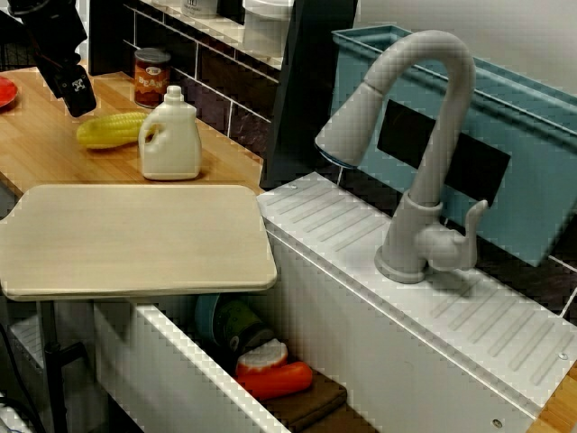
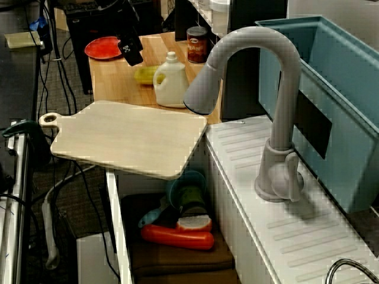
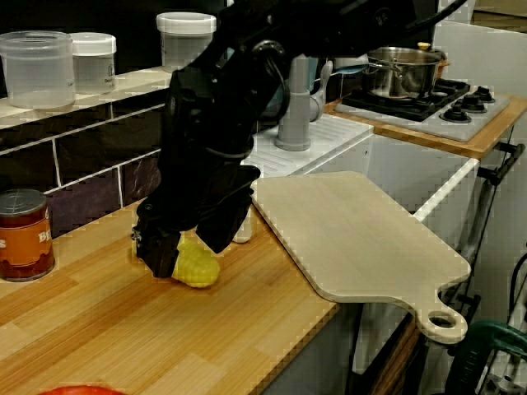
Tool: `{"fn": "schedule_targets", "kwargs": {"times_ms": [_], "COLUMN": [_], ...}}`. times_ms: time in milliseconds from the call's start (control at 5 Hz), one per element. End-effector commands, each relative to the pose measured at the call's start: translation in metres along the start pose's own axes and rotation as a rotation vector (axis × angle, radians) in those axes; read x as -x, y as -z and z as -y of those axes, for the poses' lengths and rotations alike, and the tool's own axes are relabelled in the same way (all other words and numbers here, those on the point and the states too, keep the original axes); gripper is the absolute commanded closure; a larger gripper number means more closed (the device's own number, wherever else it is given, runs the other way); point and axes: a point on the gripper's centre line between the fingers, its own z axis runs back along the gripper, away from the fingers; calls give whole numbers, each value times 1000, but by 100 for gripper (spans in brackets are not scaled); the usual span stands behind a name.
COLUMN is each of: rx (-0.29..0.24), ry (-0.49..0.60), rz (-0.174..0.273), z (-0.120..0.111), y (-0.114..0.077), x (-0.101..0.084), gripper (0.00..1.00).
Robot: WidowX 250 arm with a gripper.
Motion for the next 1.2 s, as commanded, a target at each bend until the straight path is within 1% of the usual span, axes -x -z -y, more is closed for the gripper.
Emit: {"fn": "schedule_targets", "kwargs": {"times_ms": [0,200,400,600,1000], "rx": [-99,-100,-7,-15,-25], "ry": [-80,-96,-56,-81,-107], "rz": [127,127,38,32,53], "z": [-24,-29,-41,-51,-58], "y": [-27,-26,-25,-28,-26], "x": [-4,-5,-11,-14,-9], "gripper": [0,0,0,0,0]}}
